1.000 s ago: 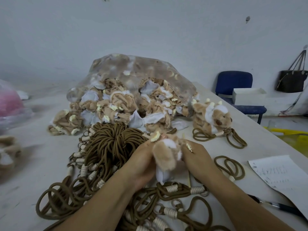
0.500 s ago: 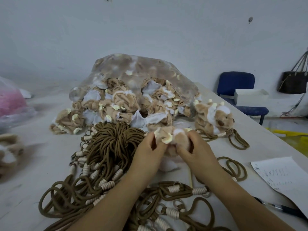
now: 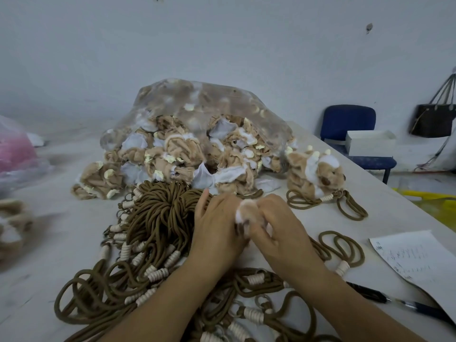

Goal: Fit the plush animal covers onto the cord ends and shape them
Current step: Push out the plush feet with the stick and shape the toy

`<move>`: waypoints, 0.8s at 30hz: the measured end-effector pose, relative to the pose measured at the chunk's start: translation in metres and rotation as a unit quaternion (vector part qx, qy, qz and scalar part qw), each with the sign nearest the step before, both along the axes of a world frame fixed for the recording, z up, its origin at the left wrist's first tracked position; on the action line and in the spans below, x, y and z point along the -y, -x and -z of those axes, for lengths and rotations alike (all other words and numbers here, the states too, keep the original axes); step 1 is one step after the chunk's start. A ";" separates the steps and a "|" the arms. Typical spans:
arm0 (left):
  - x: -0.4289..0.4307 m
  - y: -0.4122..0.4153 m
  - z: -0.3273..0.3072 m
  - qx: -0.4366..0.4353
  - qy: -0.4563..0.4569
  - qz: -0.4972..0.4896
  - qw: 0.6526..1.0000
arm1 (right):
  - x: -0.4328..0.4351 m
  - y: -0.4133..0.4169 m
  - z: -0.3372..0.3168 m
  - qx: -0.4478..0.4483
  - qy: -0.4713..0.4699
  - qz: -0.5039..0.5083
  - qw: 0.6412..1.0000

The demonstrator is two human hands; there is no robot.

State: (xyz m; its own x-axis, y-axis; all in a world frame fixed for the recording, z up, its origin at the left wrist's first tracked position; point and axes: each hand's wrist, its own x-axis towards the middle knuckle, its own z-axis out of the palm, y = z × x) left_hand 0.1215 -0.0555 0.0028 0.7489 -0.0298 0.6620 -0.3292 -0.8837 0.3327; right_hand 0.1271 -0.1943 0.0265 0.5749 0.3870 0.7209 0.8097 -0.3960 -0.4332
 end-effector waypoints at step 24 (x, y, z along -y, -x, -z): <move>-0.003 -0.001 0.004 -0.067 0.032 0.038 0.996 | 0.007 -0.018 0.008 -0.233 -0.102 0.059 0.965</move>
